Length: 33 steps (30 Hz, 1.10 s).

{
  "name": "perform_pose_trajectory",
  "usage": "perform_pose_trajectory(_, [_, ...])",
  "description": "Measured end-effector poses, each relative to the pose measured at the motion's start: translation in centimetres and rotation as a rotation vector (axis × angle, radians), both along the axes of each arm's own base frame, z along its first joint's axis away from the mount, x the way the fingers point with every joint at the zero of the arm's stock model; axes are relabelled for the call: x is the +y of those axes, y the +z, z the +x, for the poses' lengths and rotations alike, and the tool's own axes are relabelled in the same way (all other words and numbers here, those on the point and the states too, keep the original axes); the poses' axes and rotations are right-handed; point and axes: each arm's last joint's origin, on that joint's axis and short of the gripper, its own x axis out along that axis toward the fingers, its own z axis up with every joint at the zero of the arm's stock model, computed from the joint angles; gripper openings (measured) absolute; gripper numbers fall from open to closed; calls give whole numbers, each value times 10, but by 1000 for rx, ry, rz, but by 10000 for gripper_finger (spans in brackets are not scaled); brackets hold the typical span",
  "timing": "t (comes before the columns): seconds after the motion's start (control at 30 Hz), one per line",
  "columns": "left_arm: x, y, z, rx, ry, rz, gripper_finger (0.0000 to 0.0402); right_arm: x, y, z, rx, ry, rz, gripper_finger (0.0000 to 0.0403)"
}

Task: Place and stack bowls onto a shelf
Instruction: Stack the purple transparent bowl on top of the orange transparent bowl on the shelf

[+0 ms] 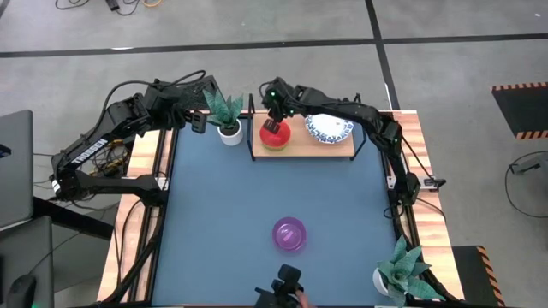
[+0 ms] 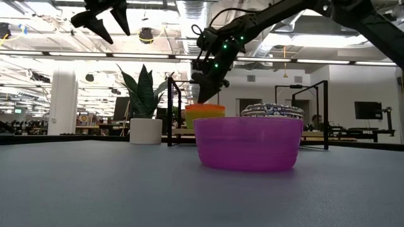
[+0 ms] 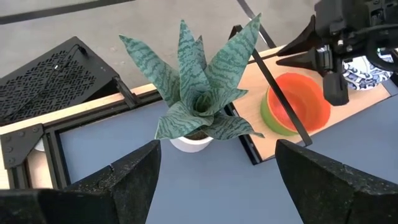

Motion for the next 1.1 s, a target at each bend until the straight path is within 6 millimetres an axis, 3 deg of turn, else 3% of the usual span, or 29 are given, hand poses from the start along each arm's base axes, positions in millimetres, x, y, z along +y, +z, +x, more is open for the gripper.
perform_pose_trajectory(0.17, [0,0,0,2,-1,1,300,1,12,-4,-13,12,-26,94])
perform_pose_trajectory(0.4, [0,0,0,19,-18,13,300,27,89,-39,-119,34,33,94])
perform_pose_trajectory(0.53, [0,0,0,36,-37,26,300,50,111,-59,-157,80,222,94])
perform_pose_trajectory(0.77, [-2,-1,1,45,-139,13,300,100,109,-82,86,147,477,116])
perform_pose_trajectory(1.1, [-3,-2,0,79,-167,13,300,197,62,-69,384,164,576,182])
